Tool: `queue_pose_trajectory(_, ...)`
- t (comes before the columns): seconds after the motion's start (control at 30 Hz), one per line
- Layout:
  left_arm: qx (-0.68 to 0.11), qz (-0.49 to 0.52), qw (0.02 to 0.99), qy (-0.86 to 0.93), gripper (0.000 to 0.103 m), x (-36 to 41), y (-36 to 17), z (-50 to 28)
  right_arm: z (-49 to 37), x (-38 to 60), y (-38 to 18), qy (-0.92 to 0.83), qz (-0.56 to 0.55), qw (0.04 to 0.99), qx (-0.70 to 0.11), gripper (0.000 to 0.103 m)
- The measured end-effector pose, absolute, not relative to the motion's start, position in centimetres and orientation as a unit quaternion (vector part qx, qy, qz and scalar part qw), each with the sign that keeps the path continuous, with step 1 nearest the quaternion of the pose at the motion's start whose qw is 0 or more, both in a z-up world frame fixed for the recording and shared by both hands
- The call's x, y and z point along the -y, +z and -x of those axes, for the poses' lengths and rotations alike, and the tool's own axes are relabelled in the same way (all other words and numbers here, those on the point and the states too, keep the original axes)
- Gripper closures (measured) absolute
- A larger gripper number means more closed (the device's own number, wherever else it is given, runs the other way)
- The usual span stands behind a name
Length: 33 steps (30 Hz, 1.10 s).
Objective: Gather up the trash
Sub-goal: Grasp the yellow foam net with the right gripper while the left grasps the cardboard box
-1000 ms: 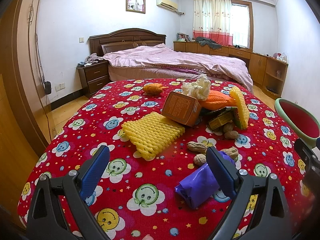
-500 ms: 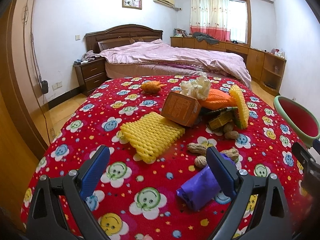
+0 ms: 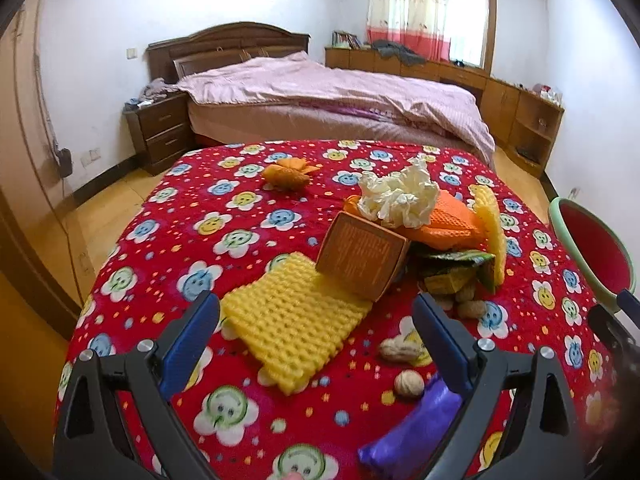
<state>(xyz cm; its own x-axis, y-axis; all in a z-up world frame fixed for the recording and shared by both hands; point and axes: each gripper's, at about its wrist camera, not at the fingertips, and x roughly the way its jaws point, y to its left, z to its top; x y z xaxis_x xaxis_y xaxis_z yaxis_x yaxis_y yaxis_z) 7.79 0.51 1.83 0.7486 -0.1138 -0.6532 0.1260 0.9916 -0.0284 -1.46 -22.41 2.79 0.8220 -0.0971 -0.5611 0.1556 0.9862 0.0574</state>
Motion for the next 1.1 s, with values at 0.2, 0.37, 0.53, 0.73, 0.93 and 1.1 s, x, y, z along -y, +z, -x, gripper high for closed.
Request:
queue_pose_trajectory(0.2,-0.365,-0.032,0.927,-0.085,0.007,0.8,2.0,-10.4,-0.7,23.1,3.4,-0.049,-0.062,0.944,-0.32,0.0)
queue_pose_trajectory(0.37,-0.385,-0.041,0.915,-0.11,0.018,1.4,1.6,-12.3,-3.1,23.2,3.7,-0.034,-0.068,0.93,-0.359,0.0)
queue_pose_trajectory(0.53,-0.409,-0.012,0.901,-0.141,0.029,1.2,1.1,-13.9,-5.2,22.3,3.8,-0.023,-0.052,0.928,-0.369,0.0)
queue_pose_trajectory(0.73,-0.422,0.017,0.89,-0.172,0.045,1.3,0.7,-14.9,-8.1,21.8,3.4,-0.009,-0.062,0.922,-0.383,0.0)
queue_pose_trajectory(0.93,-0.4,0.016,0.901,-0.168,0.046,1.0,1.7,-14.3,-10.7,21.2,3.0,0.009,-0.061,0.92,-0.388,0.0)
queue_pose_trajectory(1.1,-0.389,0.034,0.908,-0.152,0.046,0.1,2.6,-14.0,-12.7,20.4,2.4,0.027,-0.054,0.917,-0.394,0.0)
